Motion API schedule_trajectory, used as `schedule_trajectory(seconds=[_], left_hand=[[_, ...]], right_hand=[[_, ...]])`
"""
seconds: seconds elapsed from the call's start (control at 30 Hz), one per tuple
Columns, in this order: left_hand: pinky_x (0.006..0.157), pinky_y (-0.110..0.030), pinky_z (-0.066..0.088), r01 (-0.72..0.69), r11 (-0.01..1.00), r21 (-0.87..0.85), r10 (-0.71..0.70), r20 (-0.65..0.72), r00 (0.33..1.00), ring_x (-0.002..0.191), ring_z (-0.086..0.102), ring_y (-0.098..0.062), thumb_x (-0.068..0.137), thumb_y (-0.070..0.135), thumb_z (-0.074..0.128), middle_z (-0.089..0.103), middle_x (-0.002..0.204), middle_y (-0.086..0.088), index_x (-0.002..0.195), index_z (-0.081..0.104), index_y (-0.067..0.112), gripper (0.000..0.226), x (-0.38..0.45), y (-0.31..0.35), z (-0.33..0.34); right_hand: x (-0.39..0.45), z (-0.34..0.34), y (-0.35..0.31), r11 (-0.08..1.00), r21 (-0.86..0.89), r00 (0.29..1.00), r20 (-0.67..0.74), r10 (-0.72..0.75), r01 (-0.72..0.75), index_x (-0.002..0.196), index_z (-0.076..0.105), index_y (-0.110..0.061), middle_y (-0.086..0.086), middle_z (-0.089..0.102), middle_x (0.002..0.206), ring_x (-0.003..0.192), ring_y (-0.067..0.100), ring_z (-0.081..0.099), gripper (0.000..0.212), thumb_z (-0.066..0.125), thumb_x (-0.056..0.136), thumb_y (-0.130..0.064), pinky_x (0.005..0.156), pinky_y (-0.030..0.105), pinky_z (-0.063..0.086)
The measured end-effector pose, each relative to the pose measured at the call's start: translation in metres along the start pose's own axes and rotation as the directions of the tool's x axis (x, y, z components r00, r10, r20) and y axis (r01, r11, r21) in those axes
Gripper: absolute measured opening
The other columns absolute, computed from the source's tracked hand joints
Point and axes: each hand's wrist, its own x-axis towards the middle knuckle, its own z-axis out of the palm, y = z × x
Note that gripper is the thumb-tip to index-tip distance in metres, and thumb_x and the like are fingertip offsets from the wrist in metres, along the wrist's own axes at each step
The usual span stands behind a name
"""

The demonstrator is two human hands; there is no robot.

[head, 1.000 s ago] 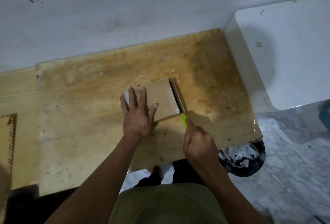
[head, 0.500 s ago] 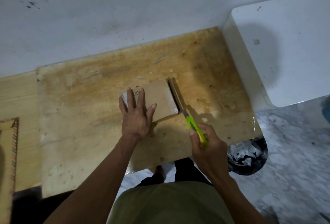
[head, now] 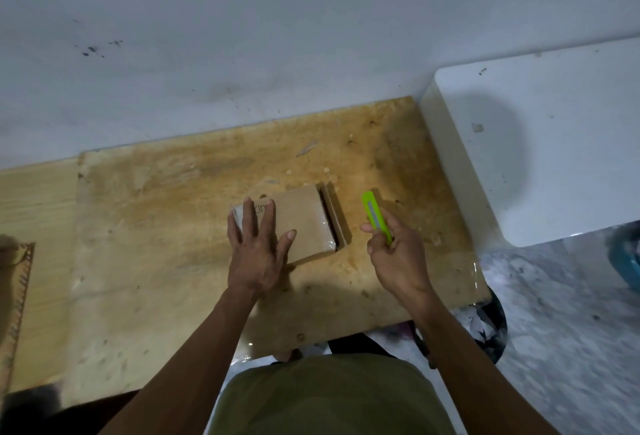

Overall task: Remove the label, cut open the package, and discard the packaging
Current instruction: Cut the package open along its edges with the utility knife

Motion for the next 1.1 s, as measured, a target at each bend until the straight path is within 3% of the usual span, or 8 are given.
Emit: schedule_trajectory(seconds=[0.13,0.23,0.33,0.4,0.57,0.77,0.93,1.1], left_hand=[[0.116,-0.042,-0.012,-0.010,1.000,0.028,0.011,-0.013,1.000,0.148,-0.031,-0.032,0.098,0.063,0.033,-0.022,0.165,-0.001,0.159,0.003,0.033,0.075,0.002,-0.004,0.003],[0.114,-0.042,-0.015,-0.020,0.998,0.059,0.020,-0.004,1.000,0.148,-0.031,-0.031,0.094,0.072,0.024,-0.025,0.164,0.000,0.159,0.000,0.034,0.078,0.004,-0.009,0.007],[0.114,-0.043,-0.014,-0.016,0.998,0.060,0.016,0.000,1.000,0.148,-0.031,-0.031,0.091,0.074,0.021,-0.029,0.162,0.002,0.158,-0.002,0.036,0.080,0.005,-0.011,0.009],[0.115,-0.044,-0.014,0.001,0.998,0.061,-0.002,0.009,1.000,0.148,-0.033,-0.031,0.090,0.074,0.020,-0.029,0.162,0.003,0.158,-0.003,0.037,0.080,0.005,-0.010,0.008],[0.121,-0.055,-0.008,-0.028,0.992,0.122,0.028,0.002,1.000,0.150,-0.025,-0.035,0.092,0.074,0.018,-0.021,0.166,-0.006,0.158,-0.005,0.034,0.080,0.008,-0.018,0.013],[0.122,-0.056,-0.007,-0.063,0.991,0.122,0.068,-0.038,0.997,0.150,-0.027,-0.030,0.094,0.071,0.020,-0.015,0.166,-0.013,0.159,0.000,0.030,0.080,0.007,-0.012,0.009],[0.122,-0.054,-0.007,-0.079,0.993,0.085,0.087,-0.090,0.992,0.143,-0.040,-0.011,0.093,0.069,0.023,-0.011,0.166,-0.014,0.159,0.007,0.024,0.081,0.004,-0.004,0.004],[0.122,-0.056,-0.005,-0.069,0.994,0.088,0.075,-0.072,0.995,0.146,-0.036,-0.017,0.093,0.069,0.023,-0.015,0.165,-0.012,0.160,0.006,0.026,0.080,0.005,-0.006,0.005]], right_hand=[[0.018,0.000,0.009,0.994,0.093,0.996,0.079,0.041,-0.049,0.146,0.043,-0.024,-0.006,0.067,0.120,0.077,0.003,0.059,0.056,0.046,0.096,0.000,0.070,0.024,0.052],[0.029,0.003,0.013,0.997,0.058,0.996,0.078,0.048,-0.053,0.147,0.041,-0.028,-0.008,0.057,0.132,0.110,0.005,0.055,0.054,0.048,0.099,-0.006,0.091,0.017,0.046],[0.045,0.016,0.021,0.997,-0.075,0.999,-0.046,0.011,-0.014,0.141,0.051,-0.022,-0.005,0.046,0.116,0.112,0.013,0.052,0.048,0.050,0.097,-0.005,0.103,0.021,0.039],[0.058,0.025,0.030,0.994,-0.106,0.989,-0.146,-0.033,0.018,0.128,0.063,-0.009,-0.011,0.049,0.094,0.103,0.027,0.059,0.040,0.056,0.091,0.002,0.109,0.035,0.040],[0.080,0.032,0.051,0.972,-0.234,0.955,-0.288,-0.065,-0.004,0.097,0.072,-0.015,0.005,0.067,0.091,0.093,0.029,0.061,0.022,0.068,0.079,-0.004,0.081,0.041,0.053],[0.084,0.037,0.061,0.826,-0.542,0.937,-0.346,-0.055,-0.151,0.091,0.071,-0.026,-0.002,0.064,0.103,0.114,0.028,0.047,0.015,0.068,0.080,-0.035,0.091,0.044,0.040],[0.085,0.038,0.068,0.787,-0.603,0.934,-0.341,-0.103,-0.133,0.094,0.068,-0.023,0.000,0.066,0.102,0.109,0.030,0.049,0.021,0.063,0.083,-0.040,0.085,0.042,0.039],[0.083,0.034,0.064,0.804,-0.583,0.940,-0.326,-0.100,-0.117,0.101,0.064,-0.025,-0.001,0.067,0.100,0.107,0.028,0.051,0.023,0.063,0.084,-0.042,0.085,0.042,0.039]])
